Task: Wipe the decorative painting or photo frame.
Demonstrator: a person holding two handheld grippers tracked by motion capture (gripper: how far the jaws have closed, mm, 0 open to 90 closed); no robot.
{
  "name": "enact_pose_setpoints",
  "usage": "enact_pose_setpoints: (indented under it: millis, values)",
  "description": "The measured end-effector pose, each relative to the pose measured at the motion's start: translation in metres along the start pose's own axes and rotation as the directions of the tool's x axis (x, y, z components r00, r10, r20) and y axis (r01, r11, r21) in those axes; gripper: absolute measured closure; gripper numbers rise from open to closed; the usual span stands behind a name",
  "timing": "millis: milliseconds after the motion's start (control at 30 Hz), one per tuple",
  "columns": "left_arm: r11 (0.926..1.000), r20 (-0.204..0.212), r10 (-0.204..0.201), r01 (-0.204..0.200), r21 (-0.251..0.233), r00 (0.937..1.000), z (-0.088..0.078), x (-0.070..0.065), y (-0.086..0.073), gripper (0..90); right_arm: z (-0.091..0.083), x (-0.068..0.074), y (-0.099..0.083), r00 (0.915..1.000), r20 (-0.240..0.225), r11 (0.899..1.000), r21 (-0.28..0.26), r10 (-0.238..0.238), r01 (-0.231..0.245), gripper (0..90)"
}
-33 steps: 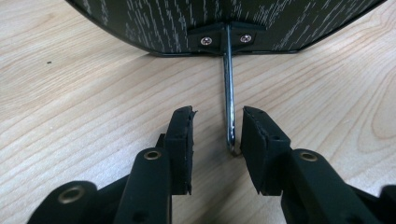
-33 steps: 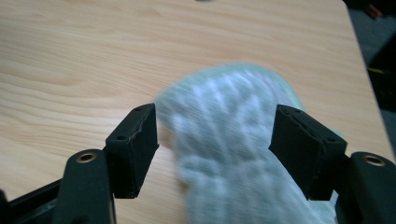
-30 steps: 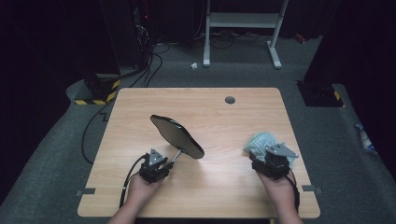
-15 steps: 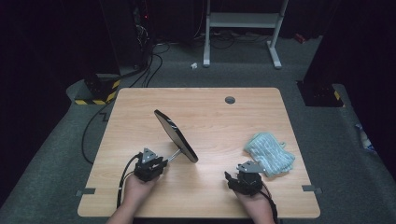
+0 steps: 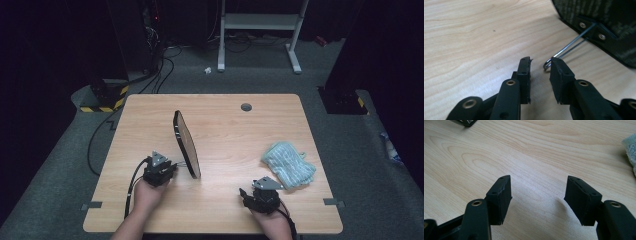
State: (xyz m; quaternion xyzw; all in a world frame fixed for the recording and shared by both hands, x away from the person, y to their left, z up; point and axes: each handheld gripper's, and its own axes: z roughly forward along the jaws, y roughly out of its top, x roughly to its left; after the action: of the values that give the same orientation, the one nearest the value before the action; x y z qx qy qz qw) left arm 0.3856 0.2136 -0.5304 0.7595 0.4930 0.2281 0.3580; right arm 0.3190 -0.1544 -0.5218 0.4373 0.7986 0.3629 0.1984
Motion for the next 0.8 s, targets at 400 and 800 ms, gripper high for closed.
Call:
enact_pose_setpoints:
  millis: [400, 800]
  values:
    - [1.0, -0.001, 0.009, -0.009, 0.002, 1.0, 0.02, 0.009, 0.017, 67.6, 0.002, -0.001, -0.001, 1.0, 0.0, 1.0, 0.013, 0.009, -0.009, 38.6]
    - [0.9994, -0.013, -0.002, 0.002, -0.034, 0.9999, -0.001, 0.018, 0.001, 64.7, 0.002, -0.001, 0.0, 0.9999, -0.01, 1.0, 0.014, 0.009, -0.008, 39.0]
